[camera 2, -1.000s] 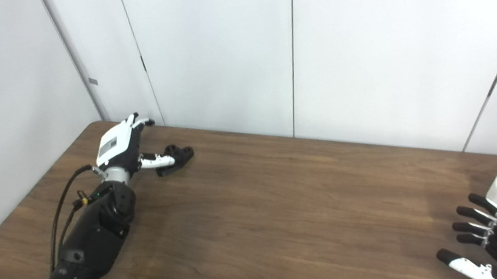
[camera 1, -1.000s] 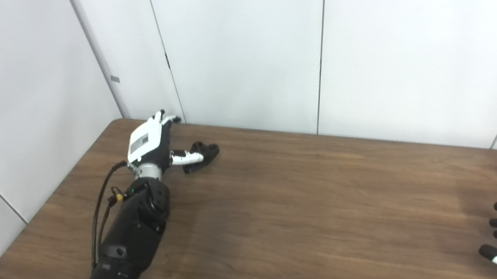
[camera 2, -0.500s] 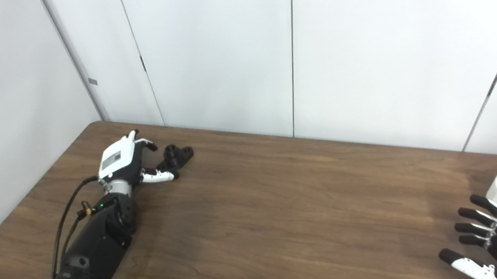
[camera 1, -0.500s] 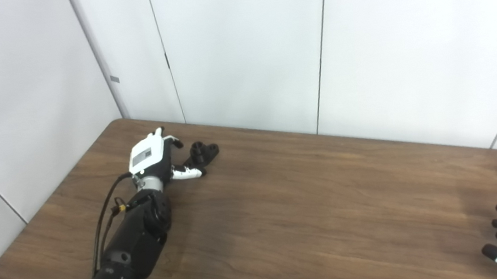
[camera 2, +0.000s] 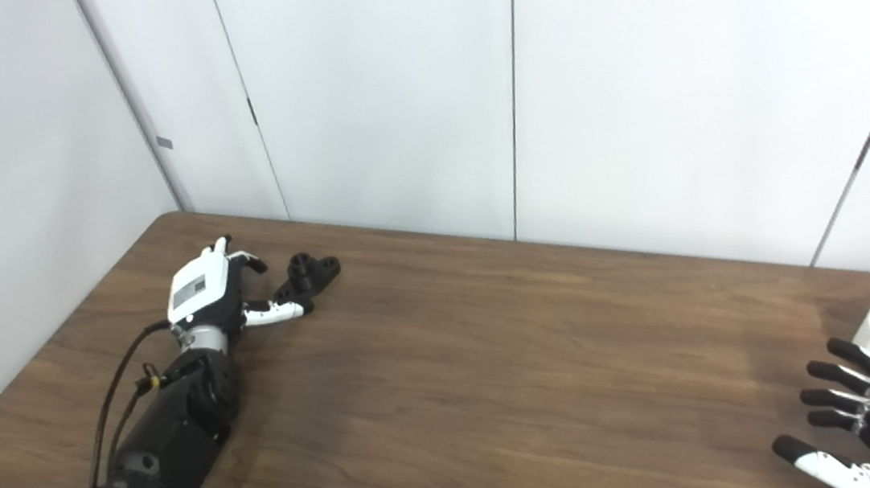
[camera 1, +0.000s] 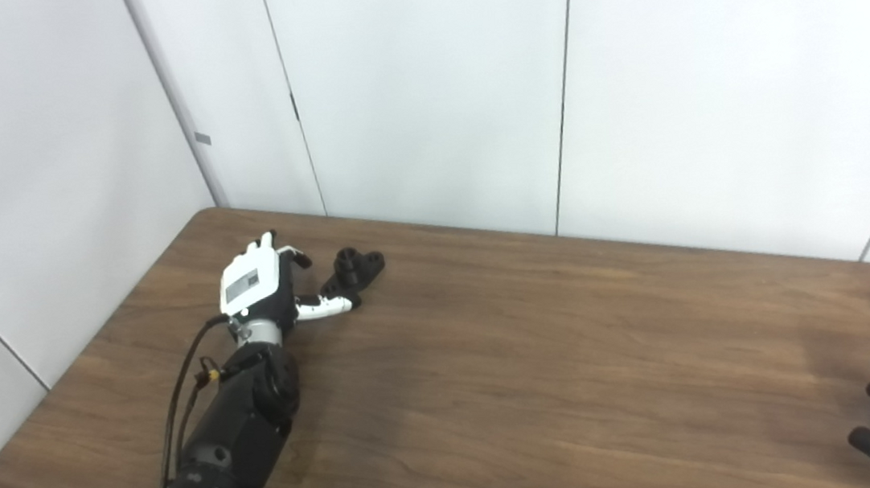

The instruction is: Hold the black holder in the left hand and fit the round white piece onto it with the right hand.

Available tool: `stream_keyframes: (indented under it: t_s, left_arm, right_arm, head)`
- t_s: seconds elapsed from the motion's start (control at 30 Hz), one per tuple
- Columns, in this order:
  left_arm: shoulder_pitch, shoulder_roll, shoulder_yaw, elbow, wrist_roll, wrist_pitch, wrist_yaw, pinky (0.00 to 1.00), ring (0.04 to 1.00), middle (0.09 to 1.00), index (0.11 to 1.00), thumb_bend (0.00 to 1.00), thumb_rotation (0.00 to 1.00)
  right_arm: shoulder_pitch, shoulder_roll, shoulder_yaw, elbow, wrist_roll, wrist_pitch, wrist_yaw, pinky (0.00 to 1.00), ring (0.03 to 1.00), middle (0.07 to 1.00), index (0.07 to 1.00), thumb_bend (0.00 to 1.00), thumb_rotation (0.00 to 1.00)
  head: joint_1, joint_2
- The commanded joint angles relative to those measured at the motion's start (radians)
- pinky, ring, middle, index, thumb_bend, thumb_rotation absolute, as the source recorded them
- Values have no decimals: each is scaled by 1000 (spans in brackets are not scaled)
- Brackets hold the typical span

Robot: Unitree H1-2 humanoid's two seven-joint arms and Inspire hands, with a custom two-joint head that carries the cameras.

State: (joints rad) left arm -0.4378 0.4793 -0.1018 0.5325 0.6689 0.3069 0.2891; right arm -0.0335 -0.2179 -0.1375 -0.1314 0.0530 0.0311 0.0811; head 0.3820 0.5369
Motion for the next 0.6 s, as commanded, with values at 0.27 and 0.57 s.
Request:
stream_keyframes:
  t_s: [0.27,0.57]
  left_arm:
    - [-21,-20,3,28,-92,-37,-29,1000,1000,1000,704,979,292]
    - [-41,-50,-10,68,-126,-61,-12,1000,1000,1000,700,988,309]
  right_arm:
    - [-6,-13,-15,-45,8,-23,-5,582,648,732,793,741,162]
    - [3,-14,-22,-71,4,-2,-8,593,654,743,795,740,169]
  head:
    - [-9,9]
    - [-12,18]
